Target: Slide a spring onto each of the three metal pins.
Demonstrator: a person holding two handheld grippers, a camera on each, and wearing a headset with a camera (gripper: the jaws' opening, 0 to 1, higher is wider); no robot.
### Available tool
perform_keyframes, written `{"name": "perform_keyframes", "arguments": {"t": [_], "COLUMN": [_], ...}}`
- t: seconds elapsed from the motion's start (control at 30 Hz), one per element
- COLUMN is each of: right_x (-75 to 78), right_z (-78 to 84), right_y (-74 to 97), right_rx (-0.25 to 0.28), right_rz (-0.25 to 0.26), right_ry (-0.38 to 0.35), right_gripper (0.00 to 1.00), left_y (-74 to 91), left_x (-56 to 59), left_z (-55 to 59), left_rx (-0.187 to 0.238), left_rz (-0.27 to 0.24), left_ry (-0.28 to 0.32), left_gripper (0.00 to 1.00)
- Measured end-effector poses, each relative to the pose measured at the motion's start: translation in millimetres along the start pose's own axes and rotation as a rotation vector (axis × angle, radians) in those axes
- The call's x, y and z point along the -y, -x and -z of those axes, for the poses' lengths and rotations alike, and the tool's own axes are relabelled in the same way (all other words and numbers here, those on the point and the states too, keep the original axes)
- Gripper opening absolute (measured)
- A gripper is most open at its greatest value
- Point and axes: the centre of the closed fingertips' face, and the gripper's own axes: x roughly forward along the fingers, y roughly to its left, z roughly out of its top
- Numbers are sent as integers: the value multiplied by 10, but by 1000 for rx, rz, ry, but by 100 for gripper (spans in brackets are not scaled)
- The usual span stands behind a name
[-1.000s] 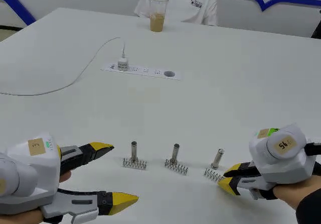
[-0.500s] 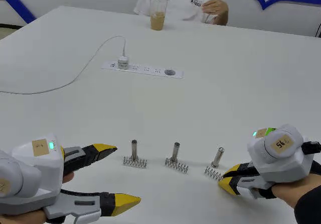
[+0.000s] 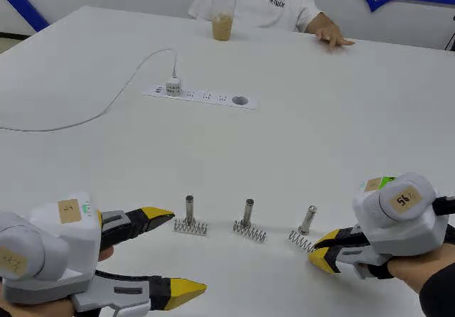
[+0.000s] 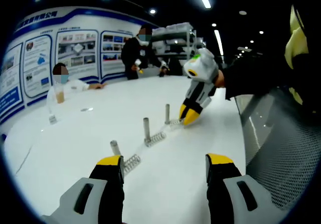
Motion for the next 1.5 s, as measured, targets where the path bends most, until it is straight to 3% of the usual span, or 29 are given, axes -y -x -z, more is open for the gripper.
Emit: {"name": "perform_keyframes", "arguments": {"t": [0.27,0.7,1.5], "right_x": [-102,-286,-614], "right_z": [-65,-176,-409], "right_y": [39,46,60], "right_rx": [11,18,20], "right_rz": [-24,-79,-179], "right_ry": [37,93,243], "right_gripper": [12,12,12], "left_y": [-109,-290,-472], "left_x": [96,160,312], "left_z": [-11,-22,-73], "left_rx": [-9,-14,-14], "left_rz": [48,96,167], "left_ry": [-21,-36,-63], "left_gripper": [65,59,47]}}
